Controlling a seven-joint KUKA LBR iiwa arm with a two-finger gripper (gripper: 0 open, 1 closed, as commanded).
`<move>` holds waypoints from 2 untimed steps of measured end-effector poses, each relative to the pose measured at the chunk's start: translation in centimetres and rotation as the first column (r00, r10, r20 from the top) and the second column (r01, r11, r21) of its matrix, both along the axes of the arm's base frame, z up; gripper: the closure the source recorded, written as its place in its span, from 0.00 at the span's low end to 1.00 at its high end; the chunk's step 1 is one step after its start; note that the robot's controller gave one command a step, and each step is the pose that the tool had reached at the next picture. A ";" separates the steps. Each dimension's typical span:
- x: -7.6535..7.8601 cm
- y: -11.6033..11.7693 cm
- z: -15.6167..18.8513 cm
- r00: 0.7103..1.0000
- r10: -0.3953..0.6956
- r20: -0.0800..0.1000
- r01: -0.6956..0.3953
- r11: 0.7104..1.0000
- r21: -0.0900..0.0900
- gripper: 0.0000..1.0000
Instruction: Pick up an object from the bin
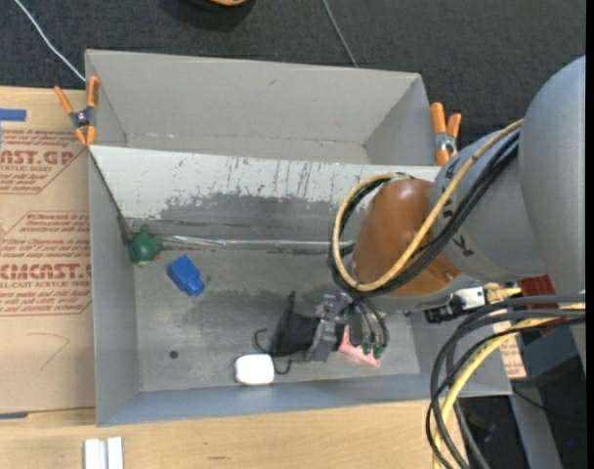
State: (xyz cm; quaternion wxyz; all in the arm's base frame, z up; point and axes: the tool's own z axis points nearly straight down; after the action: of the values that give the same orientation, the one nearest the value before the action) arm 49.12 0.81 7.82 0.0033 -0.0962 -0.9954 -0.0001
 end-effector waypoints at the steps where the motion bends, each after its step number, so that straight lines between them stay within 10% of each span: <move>1: 0.0 0.0 0.3 1.000 0.000 0.000 0.000 1.000 0.000 1.00; 2: -0.1 0.0 0.9 1.000 0.000 -0.003 0.000 1.000 0.001 1.00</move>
Offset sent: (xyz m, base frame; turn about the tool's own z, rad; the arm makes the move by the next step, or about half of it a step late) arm 0.0002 0.0000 0.0295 0.0000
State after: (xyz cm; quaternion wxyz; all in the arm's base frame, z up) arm 49.07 0.83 8.76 0.0046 -0.0962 -0.9954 -0.0002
